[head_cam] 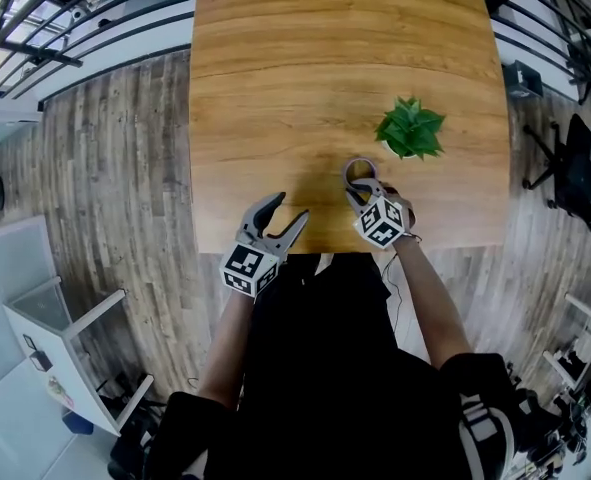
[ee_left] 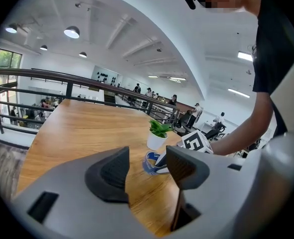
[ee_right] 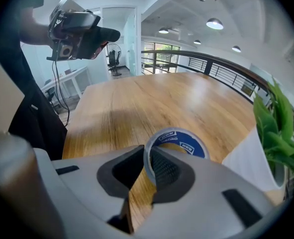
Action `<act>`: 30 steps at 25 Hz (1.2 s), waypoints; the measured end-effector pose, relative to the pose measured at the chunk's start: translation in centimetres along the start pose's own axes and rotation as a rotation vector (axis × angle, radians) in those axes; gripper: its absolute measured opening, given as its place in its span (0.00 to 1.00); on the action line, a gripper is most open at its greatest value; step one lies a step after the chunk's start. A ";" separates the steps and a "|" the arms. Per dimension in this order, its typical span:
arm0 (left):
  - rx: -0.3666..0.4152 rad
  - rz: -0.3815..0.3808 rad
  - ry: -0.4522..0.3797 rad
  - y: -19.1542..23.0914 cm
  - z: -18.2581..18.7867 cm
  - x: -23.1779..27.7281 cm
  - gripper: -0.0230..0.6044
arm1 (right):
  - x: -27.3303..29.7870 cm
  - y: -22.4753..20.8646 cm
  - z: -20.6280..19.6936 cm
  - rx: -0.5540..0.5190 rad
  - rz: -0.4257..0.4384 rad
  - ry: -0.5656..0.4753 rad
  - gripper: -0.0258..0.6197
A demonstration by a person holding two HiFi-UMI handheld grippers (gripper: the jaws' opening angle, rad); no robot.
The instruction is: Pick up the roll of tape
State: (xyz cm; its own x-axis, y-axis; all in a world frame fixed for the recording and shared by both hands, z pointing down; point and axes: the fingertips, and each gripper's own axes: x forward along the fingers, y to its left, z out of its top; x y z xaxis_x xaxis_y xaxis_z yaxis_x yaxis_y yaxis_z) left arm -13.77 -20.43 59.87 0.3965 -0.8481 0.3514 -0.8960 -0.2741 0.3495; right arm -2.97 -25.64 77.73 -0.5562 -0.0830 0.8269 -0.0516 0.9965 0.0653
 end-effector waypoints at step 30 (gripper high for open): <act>0.029 -0.089 -0.042 -2.3 -1.7 -4.1 0.43 | -6.2 3.0 3.1 0.087 -0.195 -0.089 0.12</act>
State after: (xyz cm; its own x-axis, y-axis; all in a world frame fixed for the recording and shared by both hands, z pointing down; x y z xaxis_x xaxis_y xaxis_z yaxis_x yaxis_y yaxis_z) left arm -12.97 -15.58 59.10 0.4668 -0.8377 0.2834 -0.8632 -0.3620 0.3519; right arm -2.21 -22.13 71.05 -0.5996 -0.2785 0.7503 -0.2347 0.9575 0.1679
